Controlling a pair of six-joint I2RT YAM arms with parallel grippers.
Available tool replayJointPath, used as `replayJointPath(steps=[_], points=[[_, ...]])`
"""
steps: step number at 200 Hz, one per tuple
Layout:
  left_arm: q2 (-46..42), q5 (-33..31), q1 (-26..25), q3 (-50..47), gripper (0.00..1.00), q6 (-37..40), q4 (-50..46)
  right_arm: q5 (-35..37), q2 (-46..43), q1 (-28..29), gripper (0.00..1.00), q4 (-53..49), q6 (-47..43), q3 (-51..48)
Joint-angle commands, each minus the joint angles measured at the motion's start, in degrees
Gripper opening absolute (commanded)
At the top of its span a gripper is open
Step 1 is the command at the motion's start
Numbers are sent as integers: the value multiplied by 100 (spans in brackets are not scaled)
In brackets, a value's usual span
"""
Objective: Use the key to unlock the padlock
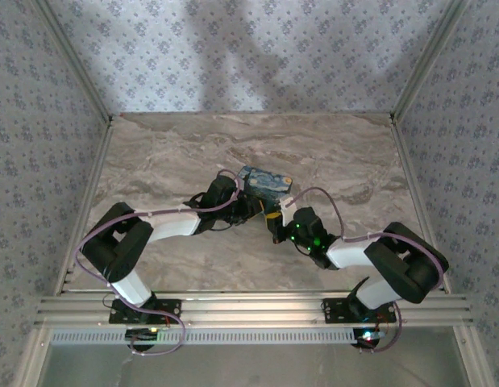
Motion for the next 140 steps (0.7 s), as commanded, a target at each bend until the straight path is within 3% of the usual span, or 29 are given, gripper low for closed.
replayJointPath(steps=[1,140], points=[[128,480,-219,105,25,-114,130,-315,-188,26,0,688,128,303],[128,383,-216,96,25,-117,164,-119,-774,154,0,-267,-80,209]])
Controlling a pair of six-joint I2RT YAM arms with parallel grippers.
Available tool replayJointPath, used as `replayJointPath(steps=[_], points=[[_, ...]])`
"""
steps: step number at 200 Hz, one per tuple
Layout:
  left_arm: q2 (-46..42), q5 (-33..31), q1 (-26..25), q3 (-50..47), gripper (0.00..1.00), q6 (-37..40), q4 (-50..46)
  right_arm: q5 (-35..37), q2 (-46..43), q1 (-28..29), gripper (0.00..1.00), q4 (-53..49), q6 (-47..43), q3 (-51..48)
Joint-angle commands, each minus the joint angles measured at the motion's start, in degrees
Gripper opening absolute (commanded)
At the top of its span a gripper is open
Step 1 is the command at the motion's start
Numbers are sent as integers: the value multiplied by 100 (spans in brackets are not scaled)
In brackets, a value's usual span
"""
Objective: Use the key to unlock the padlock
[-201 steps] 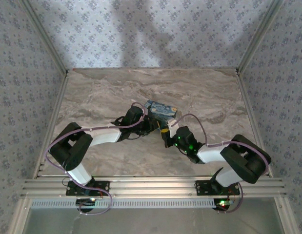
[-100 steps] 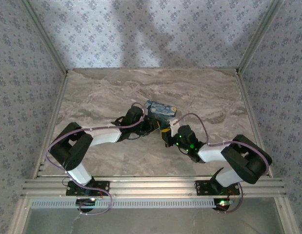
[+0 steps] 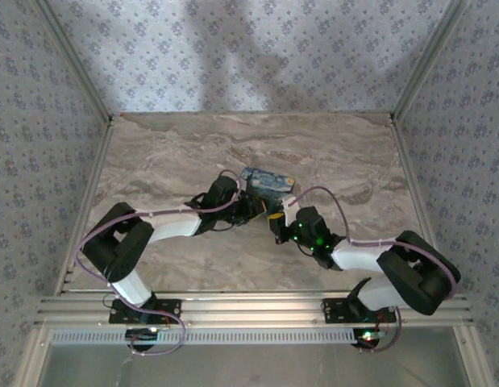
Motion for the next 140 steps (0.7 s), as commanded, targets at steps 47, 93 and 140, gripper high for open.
replayJointPath(steps=[47,93,140], points=[[146,214,-161,96,25,-48,14,-60,-316,184,0,477,-89,173],[149,217,-156,75,25,-40,1,-8,-191,294,0,432,-160,411],[133,235,-156,94,25,-37,-55,113,-35,300,0,346,-621,754]])
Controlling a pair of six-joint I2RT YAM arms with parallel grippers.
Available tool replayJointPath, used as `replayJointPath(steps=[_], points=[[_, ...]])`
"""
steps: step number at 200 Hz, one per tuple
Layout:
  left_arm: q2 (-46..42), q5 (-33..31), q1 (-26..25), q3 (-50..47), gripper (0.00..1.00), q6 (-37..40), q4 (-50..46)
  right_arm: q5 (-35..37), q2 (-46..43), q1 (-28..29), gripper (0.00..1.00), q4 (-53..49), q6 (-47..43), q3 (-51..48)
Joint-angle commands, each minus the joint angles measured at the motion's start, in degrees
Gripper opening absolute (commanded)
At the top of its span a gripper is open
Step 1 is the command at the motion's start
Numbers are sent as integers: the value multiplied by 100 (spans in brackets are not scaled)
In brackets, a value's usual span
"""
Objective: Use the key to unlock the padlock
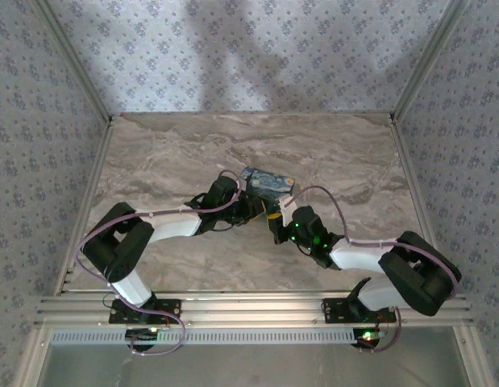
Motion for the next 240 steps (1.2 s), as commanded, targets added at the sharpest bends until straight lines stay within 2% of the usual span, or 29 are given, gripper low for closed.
replayJointPath(steps=[1,57,122,177,212,240], points=[[130,300,-152,94,25,-32,-40,-240,-13,134,0,756,-347,537],[155,263,-152,106,25,-51,-67,-530,-90,35,0,888,-106,578],[102,271,-152,84,25,-84,2,-1097,-282,-394,0,789,447,383],[97,219,-145,94,25,-69,-73,-1003,-549,-408,0,631,311,199],[84,240,-155,110,25,-126,4,-827,-273,-200,0,627,117,344],[58,227,-158,102,25,-152,-15,-642,-79,-118,0,1012,127,271]])
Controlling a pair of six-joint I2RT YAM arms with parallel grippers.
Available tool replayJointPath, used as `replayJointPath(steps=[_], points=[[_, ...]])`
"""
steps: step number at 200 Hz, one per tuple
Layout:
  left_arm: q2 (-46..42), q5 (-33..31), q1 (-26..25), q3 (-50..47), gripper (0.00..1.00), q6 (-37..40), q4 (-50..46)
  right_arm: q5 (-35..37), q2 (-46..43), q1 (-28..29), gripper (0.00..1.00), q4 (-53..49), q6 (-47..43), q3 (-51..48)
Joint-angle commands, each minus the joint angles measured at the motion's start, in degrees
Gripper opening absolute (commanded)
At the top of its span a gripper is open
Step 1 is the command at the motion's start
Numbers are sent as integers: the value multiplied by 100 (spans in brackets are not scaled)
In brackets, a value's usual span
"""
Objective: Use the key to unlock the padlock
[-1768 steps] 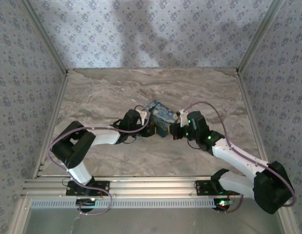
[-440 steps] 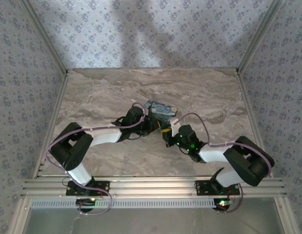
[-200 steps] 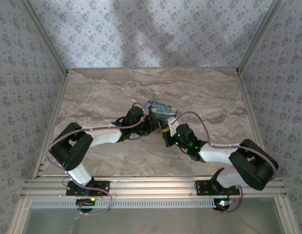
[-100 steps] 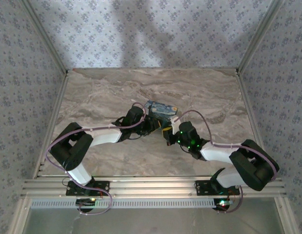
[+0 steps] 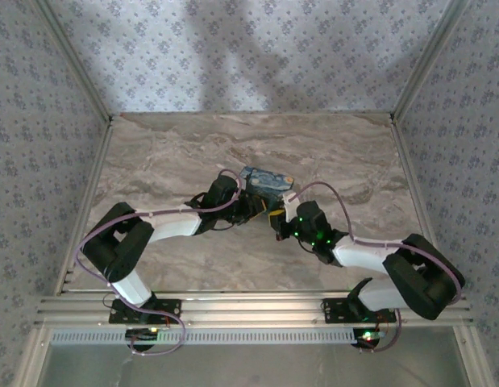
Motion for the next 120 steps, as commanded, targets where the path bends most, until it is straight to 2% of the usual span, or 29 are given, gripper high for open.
replayJointPath(steps=[1,57,120], points=[[58,273,-159,74,25,-108,-17,-133,59,204,0,1182,-127,195],[-51,349,-156,66,25,-249,-2,809,248,614,0,1349,-1053,192],[-223,340,-161,-5,25,-470,82,1019,115,751,0,1626,-1063,-176]])
